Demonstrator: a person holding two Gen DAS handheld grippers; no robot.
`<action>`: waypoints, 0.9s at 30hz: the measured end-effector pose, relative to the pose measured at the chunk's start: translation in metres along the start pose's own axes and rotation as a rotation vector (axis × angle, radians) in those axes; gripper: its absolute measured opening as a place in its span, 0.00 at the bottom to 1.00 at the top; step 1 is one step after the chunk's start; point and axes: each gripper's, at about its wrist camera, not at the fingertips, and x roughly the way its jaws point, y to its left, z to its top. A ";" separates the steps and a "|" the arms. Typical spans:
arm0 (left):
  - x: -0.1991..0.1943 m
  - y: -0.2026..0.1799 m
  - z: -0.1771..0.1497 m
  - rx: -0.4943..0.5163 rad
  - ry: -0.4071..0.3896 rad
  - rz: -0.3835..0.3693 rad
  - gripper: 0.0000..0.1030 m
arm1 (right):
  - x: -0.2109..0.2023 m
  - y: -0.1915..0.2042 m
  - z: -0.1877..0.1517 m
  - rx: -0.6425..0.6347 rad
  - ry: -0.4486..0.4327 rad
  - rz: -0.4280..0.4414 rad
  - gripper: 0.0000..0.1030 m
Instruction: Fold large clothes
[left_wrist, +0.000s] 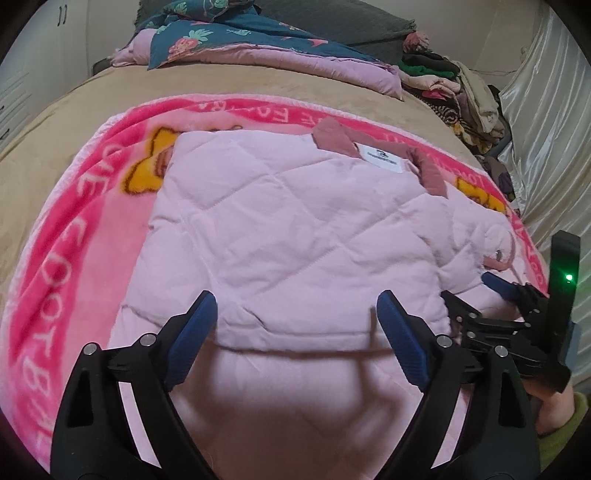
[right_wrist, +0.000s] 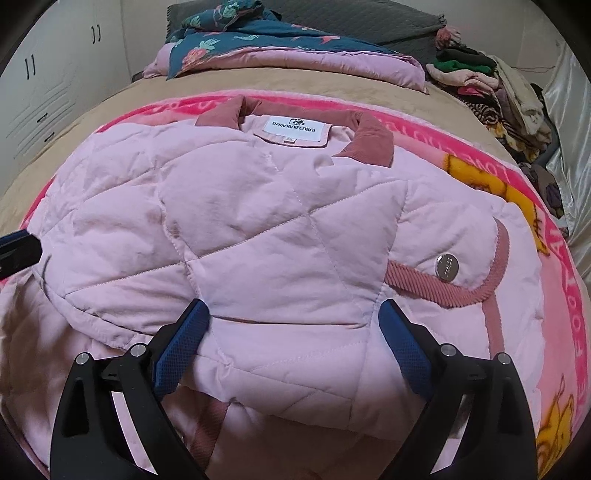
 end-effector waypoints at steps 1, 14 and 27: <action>-0.002 -0.002 -0.002 -0.005 0.002 -0.005 0.87 | -0.003 0.000 -0.002 0.008 -0.003 0.000 0.90; -0.028 0.002 -0.014 -0.043 -0.011 0.002 0.91 | -0.061 -0.011 -0.030 0.096 -0.070 0.072 0.92; -0.066 -0.008 -0.030 0.015 -0.067 0.036 0.91 | -0.126 -0.006 -0.062 0.144 -0.177 0.122 0.95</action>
